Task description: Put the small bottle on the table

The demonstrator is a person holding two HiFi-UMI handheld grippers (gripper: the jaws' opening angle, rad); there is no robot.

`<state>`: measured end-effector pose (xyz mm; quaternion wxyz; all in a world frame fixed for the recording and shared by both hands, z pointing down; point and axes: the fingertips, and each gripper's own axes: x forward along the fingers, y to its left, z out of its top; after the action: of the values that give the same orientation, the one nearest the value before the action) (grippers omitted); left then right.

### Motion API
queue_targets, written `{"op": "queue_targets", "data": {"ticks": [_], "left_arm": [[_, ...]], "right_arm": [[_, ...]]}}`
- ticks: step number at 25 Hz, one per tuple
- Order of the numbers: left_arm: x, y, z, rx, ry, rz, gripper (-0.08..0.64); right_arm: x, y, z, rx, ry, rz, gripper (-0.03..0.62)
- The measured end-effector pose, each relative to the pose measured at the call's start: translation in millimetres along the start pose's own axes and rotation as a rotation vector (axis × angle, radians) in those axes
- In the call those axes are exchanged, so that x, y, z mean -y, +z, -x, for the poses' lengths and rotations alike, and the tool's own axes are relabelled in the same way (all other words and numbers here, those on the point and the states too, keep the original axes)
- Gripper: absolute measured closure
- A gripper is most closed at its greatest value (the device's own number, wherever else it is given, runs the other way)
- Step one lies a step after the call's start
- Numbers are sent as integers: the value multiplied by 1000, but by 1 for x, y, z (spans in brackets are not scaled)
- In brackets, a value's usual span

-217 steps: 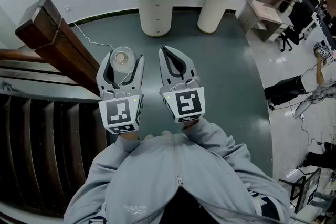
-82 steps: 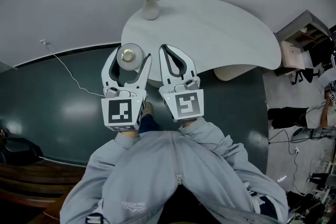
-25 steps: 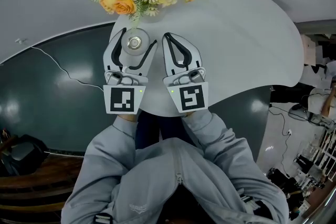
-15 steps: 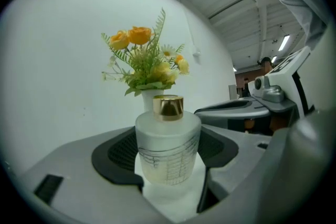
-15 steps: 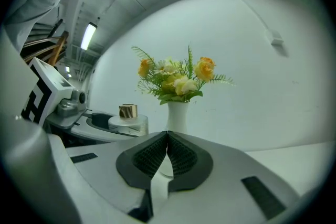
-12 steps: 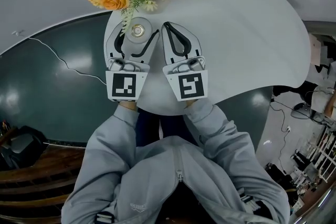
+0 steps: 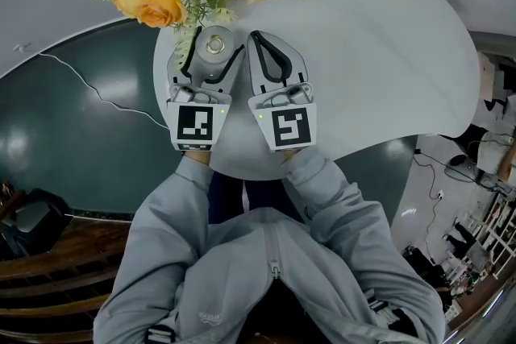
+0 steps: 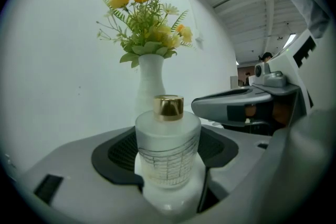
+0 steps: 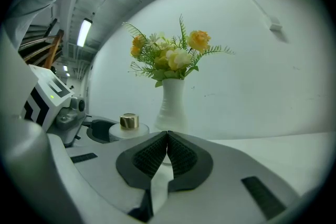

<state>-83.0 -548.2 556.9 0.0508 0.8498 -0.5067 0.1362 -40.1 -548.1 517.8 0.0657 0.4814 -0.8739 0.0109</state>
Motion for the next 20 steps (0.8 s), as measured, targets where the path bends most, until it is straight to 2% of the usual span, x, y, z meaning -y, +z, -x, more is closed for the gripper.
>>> {"op": "queue_targets", "data": {"ticks": [13, 20], "left_arm": [[3, -17, -14, -68, -8, -6, 229], [4, -27, -16, -132, -28, 38, 229]], "right_arm": [[2, -4, -3, -13, -5, -16, 565], [1, 0, -1, -8, -10, -18, 566]]}}
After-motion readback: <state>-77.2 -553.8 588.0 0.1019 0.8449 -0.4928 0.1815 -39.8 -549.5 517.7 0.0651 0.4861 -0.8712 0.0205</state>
